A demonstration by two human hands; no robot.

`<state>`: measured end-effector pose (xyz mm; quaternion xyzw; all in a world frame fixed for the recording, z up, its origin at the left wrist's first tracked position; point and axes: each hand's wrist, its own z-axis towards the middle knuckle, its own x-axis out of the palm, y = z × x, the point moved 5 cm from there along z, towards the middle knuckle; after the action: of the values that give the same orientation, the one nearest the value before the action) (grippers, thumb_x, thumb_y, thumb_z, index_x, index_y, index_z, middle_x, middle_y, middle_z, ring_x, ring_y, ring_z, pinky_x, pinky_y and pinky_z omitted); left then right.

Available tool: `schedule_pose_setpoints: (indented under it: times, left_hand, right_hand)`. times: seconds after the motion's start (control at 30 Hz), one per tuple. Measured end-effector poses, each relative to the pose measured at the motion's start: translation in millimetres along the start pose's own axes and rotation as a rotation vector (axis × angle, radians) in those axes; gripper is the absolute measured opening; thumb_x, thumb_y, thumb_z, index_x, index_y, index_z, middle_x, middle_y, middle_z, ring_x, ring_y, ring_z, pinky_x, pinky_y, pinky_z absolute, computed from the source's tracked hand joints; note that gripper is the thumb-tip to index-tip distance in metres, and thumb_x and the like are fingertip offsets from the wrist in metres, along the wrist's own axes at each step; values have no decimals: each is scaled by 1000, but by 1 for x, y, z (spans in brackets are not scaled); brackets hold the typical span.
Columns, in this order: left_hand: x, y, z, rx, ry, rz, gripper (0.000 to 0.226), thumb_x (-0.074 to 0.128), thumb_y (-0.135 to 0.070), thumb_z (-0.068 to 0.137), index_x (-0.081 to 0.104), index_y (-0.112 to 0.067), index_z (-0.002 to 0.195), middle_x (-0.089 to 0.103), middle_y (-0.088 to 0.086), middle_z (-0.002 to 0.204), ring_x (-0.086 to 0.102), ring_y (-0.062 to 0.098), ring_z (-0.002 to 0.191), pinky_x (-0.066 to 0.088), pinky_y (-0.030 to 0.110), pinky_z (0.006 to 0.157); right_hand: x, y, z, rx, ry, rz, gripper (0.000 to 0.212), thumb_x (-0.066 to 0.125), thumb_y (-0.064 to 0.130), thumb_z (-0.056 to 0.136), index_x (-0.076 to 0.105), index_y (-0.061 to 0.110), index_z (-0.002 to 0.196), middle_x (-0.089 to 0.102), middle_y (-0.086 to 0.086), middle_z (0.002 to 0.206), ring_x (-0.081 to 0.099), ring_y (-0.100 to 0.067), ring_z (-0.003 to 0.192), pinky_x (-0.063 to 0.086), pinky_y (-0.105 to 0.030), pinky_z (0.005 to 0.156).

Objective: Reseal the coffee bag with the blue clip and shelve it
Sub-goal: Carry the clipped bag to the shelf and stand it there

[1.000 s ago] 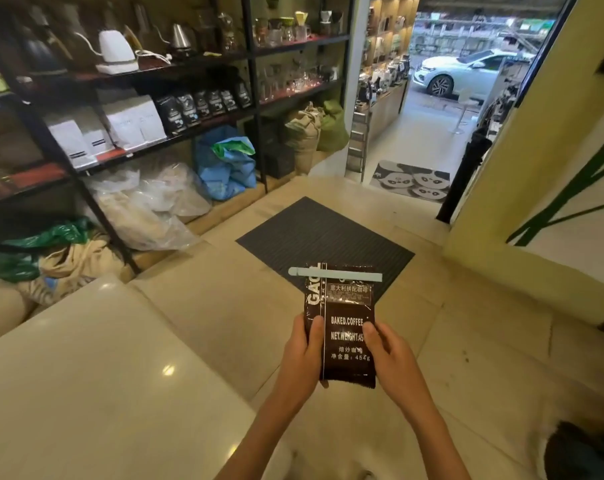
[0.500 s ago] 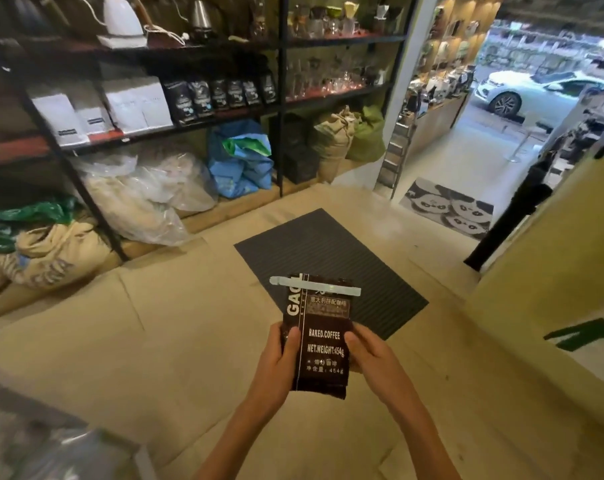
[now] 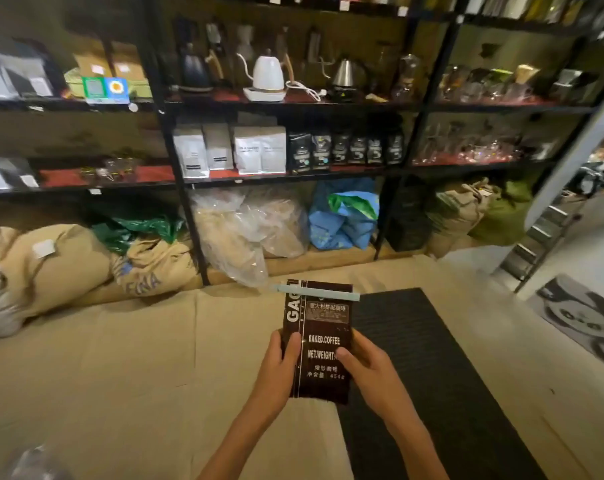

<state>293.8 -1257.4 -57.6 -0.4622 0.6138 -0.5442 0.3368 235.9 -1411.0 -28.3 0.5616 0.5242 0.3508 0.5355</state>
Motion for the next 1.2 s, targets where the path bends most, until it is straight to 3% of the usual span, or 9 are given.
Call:
schedule_pose_setpoints:
  times: [0.1,0.2,0.33,0.53,0.67,0.8,0.93,1.03,1.2]
  left_hand:
    - [-31,-15,59,11,-123,-23,22,44,-40,99,51,-28,116,71,0,108,72,5,88,57,16,61]
    - [-69,-28,114,21,-248,-29,20,45,-41,99,53,-31,113,72,-4,105,72,4,88,56,16,63]
    - [-140,-44,193,54,-415,-52,19,44,-40,99,52,-31,114,73,-7,106,71,4,91,56,17,67]
    - [-270,-78,259,53,-710,-101,17,48,-39,96,53,-32,111,74,-8,101,73,6,88,56,16,62]
    - [-371,-95,266,83,-929,-115,24,49,-45,91,53,-32,110,73,-8,102,72,6,91,56,17,65]
    - [-475,-94,275,98,-1069,-136,14,47,-31,100,55,-33,111,72,2,112,70,17,101,56,35,83]
    - [-580,-103,298,124,-1089,-201,15,48,-32,99,55,-34,112,71,1,115,69,16,103,55,27,80]
    - [-642,-117,321,125,-1019,-242,22,61,-42,89,60,-40,111,73,-2,114,71,18,101,58,23,72]
    - [-755,-130,390,57,-879,-205,36,70,-40,84,56,-37,117,73,-6,113,71,18,101,58,24,74]
  right_hand:
    - [18,22,82,-25,68,22,44,58,21,95,48,36,135,67,10,114,68,3,96,55,-13,64]
    - [43,36,158,-60,35,62,40,61,28,93,48,52,122,68,8,108,71,-5,90,58,-21,65]
    - [104,58,276,-126,155,69,23,63,30,92,59,43,110,70,-1,109,71,-12,92,61,-29,70]
    - [249,100,412,-97,491,64,22,66,23,91,59,33,109,68,6,109,68,5,84,54,-13,59]
    - [367,130,461,-89,707,3,18,68,19,89,57,29,101,66,10,109,70,0,82,52,-14,60]
    - [485,153,499,-140,869,-69,12,68,22,89,58,28,94,68,8,105,69,5,80,52,-13,59]
    - [586,180,535,-162,934,-72,12,66,24,91,56,25,97,66,4,102,68,6,78,52,-11,59]
    - [638,197,565,-112,950,-86,19,67,29,89,55,21,102,67,-6,110,71,-4,84,58,-32,76]
    - [712,238,645,-57,792,-37,72,68,41,74,33,34,136,52,12,124,58,-6,102,54,-25,71]
